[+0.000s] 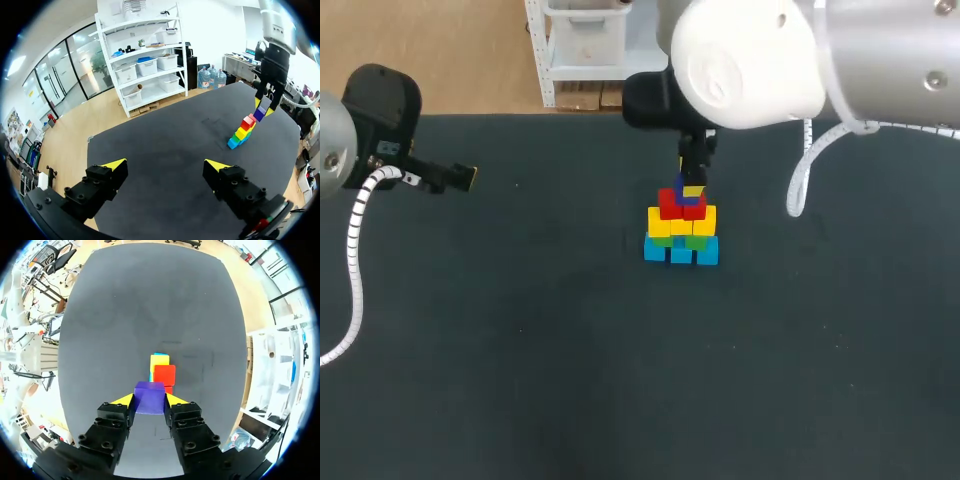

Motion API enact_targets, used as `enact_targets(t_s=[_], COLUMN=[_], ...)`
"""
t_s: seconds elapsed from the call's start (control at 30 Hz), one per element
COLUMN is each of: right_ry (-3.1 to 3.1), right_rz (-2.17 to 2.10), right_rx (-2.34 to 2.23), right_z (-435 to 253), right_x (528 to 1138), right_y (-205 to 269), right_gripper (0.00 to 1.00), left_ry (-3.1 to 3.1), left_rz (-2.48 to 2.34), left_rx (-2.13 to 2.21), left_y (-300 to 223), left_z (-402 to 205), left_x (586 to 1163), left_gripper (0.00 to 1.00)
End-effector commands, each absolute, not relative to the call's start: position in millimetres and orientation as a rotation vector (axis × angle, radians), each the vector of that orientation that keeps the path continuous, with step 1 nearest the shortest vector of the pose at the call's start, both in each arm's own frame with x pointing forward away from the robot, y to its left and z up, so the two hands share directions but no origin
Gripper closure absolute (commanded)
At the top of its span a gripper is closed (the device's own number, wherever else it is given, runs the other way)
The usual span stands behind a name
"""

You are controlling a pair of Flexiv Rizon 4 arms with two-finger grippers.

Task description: Place the blue cubes, place green cubes on the blue cubes, place the yellow cubes on the green cubes, then place the red cubes on the yellow cubes, and place purple cube on the red cubes.

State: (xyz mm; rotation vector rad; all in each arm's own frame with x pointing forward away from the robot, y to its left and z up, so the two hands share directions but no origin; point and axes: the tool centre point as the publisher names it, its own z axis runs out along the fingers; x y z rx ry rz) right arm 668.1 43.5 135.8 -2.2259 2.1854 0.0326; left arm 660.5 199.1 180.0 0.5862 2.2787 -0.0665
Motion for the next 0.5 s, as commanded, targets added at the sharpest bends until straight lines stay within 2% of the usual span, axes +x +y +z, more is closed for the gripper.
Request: enact_targets(t_s=[0.03,0.5], right_ry=[2.199,2.19], right_rz=[0.034,0.045], right_rx=[-2.229,-2.244], right_z=[130.9,129.1], right_x=[673.8,672.5], right_y=[44.5,44.8], right_gripper=[1.0,0.98], left_ry=[2.278,2.278], left_rz=[-0.072,-0.072], left_rx=[0.59,0.59], left_y=[200.2,200.2], left_z=[180.3,180.3], left_x=[660.5,660.5], left_gripper=[0.0,0.0])
